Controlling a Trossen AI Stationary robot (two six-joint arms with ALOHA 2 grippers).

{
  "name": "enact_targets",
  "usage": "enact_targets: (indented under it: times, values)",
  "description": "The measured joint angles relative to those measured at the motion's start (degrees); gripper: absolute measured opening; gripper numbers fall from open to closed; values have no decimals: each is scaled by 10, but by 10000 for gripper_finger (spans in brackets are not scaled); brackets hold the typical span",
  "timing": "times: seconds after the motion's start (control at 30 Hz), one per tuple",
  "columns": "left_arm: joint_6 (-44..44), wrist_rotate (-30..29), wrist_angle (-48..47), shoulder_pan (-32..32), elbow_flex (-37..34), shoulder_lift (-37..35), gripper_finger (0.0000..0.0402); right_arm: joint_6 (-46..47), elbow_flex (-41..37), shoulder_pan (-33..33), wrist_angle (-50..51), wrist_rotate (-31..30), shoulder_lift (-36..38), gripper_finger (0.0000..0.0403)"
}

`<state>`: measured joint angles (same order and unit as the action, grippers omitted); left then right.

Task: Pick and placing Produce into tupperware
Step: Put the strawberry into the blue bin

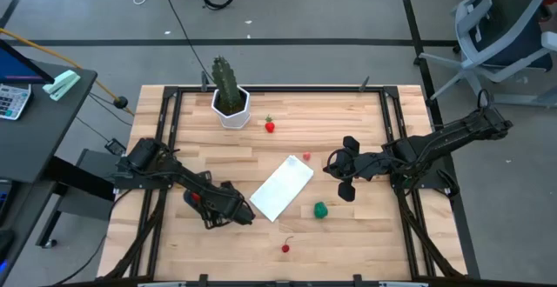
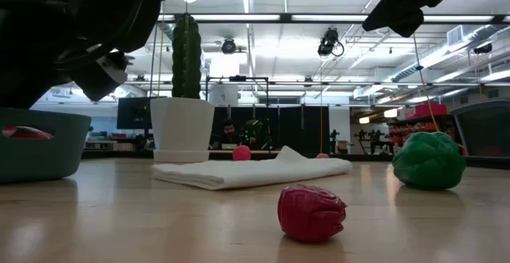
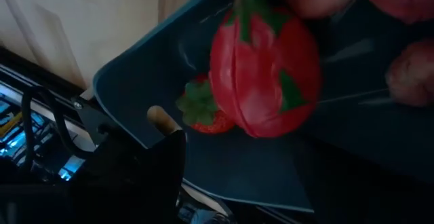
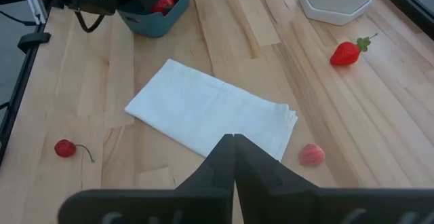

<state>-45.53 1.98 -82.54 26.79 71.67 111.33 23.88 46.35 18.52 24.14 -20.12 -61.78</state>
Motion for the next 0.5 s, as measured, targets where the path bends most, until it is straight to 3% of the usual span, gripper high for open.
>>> enact_targets:
  times: [0.17,0.37,0.5]
  values:
    - [27,3,-3,-3,29,0,268,0,0,0,0,0,0,14]
    - [82,-1,-5,-25,125,0,265,-1,0,0,0,0,0,14]
    - [147,-80,-4,-49,191,0,269,-1,0,0,0,0,0,14]
